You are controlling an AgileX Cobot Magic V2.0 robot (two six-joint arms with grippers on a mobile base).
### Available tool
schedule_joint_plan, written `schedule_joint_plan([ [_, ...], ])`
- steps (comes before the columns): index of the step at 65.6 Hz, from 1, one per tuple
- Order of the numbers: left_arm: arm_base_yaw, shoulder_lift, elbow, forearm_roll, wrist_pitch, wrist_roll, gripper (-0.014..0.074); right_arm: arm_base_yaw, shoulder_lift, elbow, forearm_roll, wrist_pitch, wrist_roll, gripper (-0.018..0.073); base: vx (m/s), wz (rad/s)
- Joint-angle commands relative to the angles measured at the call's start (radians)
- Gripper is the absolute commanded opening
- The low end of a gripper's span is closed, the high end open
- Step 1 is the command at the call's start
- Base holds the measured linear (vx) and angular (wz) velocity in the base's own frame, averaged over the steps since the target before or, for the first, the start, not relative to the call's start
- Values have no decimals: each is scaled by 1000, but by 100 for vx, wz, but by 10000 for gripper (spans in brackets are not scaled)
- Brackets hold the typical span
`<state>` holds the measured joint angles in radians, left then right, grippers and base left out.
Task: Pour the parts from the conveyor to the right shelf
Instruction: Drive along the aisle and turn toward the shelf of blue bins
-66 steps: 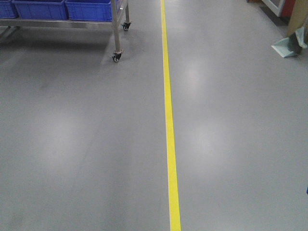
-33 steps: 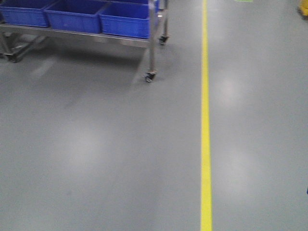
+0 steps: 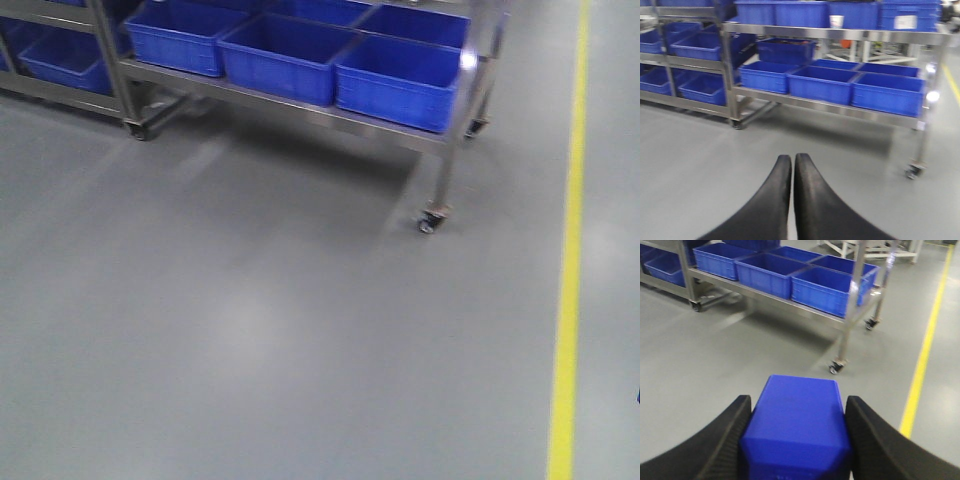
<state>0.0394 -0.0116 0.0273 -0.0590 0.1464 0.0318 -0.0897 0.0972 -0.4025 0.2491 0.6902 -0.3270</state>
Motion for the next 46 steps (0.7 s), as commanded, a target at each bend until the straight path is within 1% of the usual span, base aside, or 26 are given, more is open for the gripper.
schedule_joint_plan([
  [1, -6, -2, -20, -8, -76, -8, -6, -4, 11, -25, 6, -82, -8, -5, 75, 48],
  [23, -6, -2, -20, -8, -76, -8, -6, -4, 11, -25, 4, -68, -8, -5, 75, 53],
  [46, -6, -2, -20, -8, -77, -8, -6, -4, 11, -25, 5, -67, -8, -5, 76, 68],
])
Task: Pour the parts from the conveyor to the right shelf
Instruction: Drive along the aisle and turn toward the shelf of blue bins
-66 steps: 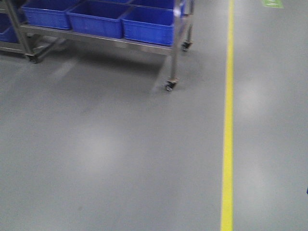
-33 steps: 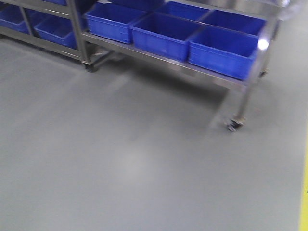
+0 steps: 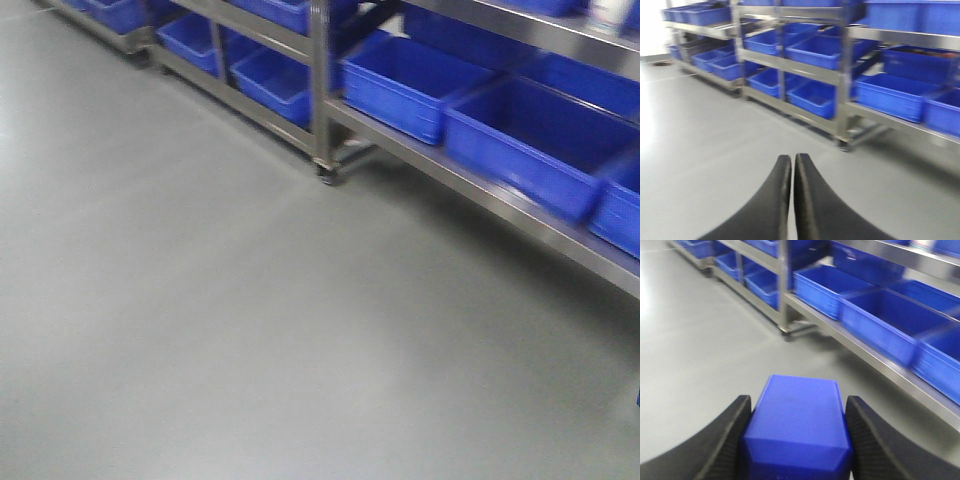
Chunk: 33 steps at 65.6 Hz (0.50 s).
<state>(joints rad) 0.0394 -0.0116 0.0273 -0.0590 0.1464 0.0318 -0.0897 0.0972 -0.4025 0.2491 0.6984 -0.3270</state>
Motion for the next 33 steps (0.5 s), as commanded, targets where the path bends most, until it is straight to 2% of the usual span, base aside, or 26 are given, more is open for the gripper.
schedule_joint_plan([
  [1, -6, -2, -20, -8, -77, -8, -6, -4, 11, -25, 4, -75, -8, -5, 77, 73],
  [17, -6, -2, -20, -8, -76, -8, -6, -4, 11, -25, 4, -76, -8, -5, 78, 68],
  [33, -6, -2, -20, -8, -76, -8, -6, -4, 11, -25, 4, -75, -8, -5, 80, 52],
])
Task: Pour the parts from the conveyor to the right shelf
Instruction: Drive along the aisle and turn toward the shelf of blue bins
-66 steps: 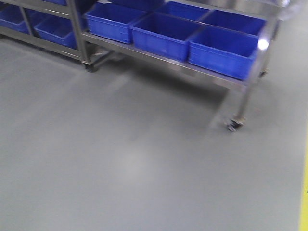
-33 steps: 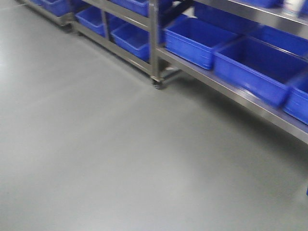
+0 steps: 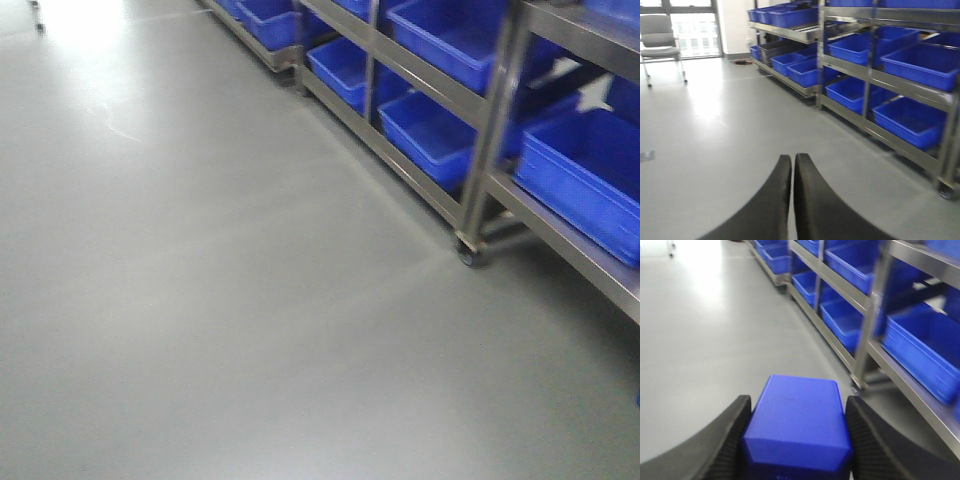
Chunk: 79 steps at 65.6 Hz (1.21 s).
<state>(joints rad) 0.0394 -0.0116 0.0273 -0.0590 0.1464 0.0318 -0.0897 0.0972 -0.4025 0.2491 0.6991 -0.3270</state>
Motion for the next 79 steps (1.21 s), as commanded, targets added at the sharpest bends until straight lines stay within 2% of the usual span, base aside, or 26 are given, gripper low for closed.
schedule_joint_plan([
  [1, -6, -2, -20, -8, -76, -8, -6, -4, 11, -25, 4, -76, -8, -5, 81, 45],
  [48, -6, -2, -20, -8, -76, -8, -6, -4, 11, -25, 5, -75, -8, -5, 78, 37],
  [79, -6, -2, -20, -8, -76, -8, -6, -4, 11, -25, 5, -76, -8, -5, 74, 18],
])
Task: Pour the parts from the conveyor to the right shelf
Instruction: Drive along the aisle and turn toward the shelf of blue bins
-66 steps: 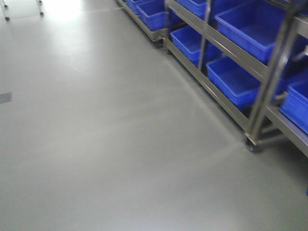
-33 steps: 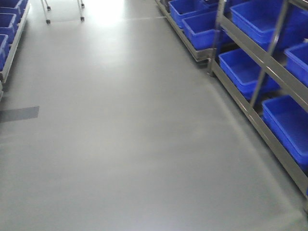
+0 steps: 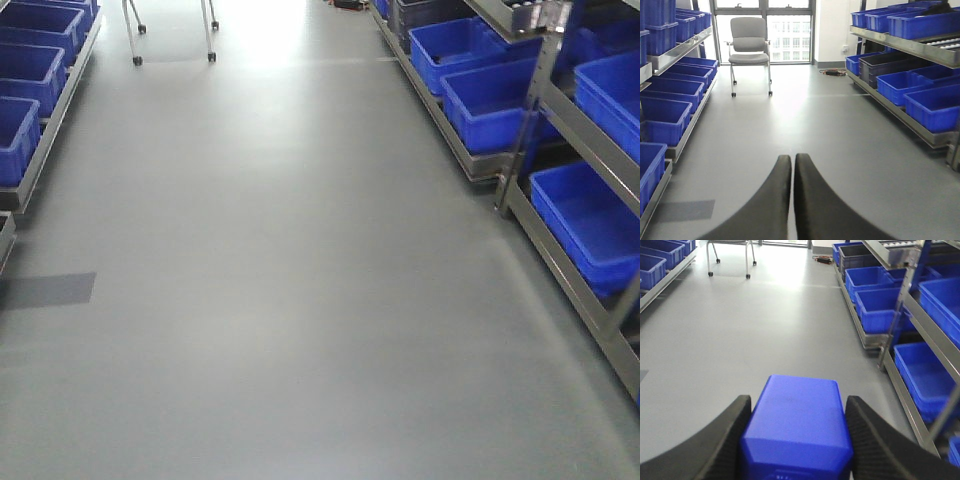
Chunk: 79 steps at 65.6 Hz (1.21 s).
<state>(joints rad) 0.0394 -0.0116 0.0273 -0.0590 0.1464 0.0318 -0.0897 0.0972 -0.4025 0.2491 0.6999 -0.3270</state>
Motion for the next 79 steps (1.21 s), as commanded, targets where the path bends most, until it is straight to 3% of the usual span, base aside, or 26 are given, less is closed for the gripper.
schedule_joint_plan([
  [1, -6, -2, -20, -8, -76, -8, -6, -4, 11, -25, 5, -77, -8, -5, 73, 11],
  [51, -6, -2, -20, -8, -76, -8, -6, -4, 11, -25, 8, -77, -8, -5, 64, 5],
  [79, -6, -2, -20, -8, -76, -8, -6, -4, 11, -25, 8, -77, -8, -5, 34, 56],
])
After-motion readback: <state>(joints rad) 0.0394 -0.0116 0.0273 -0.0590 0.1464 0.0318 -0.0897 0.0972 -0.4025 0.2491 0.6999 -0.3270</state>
